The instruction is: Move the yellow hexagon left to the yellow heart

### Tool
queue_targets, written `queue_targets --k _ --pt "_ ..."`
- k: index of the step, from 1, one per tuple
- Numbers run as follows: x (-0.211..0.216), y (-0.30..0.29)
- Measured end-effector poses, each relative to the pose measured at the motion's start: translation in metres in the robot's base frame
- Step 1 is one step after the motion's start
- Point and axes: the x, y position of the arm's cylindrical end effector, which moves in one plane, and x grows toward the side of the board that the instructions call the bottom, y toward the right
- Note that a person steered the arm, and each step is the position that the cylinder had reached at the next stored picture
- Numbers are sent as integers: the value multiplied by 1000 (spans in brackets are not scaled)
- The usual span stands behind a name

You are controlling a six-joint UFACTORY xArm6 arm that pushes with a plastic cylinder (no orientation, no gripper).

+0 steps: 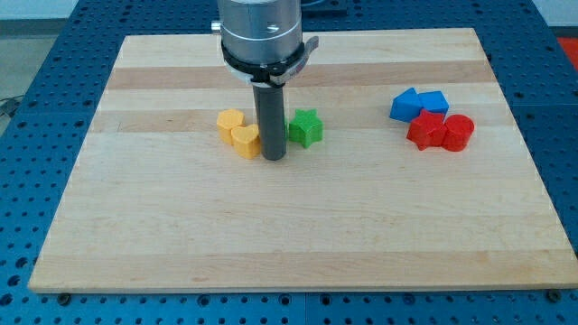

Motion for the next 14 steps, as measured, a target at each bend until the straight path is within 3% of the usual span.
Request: queue_targets --k 2,5,7,9,12,14 --pt "41 -8" --pt "36 -45" --pt "2 -39" --pt "0 -40" --pt "23 -105" --pt "-35 -125"
